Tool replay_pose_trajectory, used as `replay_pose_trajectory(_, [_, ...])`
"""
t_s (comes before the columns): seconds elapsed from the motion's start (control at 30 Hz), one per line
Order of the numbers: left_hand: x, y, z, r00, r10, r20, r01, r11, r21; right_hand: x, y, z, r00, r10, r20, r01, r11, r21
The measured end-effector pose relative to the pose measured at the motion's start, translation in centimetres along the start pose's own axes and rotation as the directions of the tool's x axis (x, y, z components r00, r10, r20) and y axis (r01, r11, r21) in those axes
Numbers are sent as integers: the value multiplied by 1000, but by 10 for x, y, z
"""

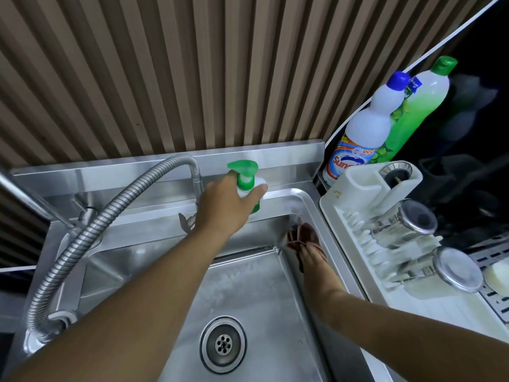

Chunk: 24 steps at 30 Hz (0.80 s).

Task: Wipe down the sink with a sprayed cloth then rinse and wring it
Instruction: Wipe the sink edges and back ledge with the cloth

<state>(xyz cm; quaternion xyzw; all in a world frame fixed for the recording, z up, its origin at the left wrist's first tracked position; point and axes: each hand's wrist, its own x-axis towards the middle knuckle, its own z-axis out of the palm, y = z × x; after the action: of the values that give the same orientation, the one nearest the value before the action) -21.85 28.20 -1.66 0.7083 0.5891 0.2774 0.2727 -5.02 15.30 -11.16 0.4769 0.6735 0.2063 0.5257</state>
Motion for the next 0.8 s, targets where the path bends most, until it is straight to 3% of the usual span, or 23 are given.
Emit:
replay_pose_trajectory(0.2, [29,-3,21,1000,-14,7,14,1000,16,30,6,4,999,51,7,-51,997,53])
replay_pose_trajectory(0.4, [38,-5,22,998,-43,38,41,998,36,47,6,3,996,88,-24,-88,996,-12])
replay_pose_trajectory(0.6, [28,-8,18,998,-57,24,58,998,-5,21,-6,10,999,32,-18,-31,999,12])
replay_pose_trajectory(0.67, [25,-8,16,998,-55,25,55,998,-8,19,-4,11,1000,10,4,-10,997,73])
replay_pose_trajectory(0.8, [15,-13,16,999,-25,-21,25,1000,5,32,16,6,995,93,-26,-77,925,373])
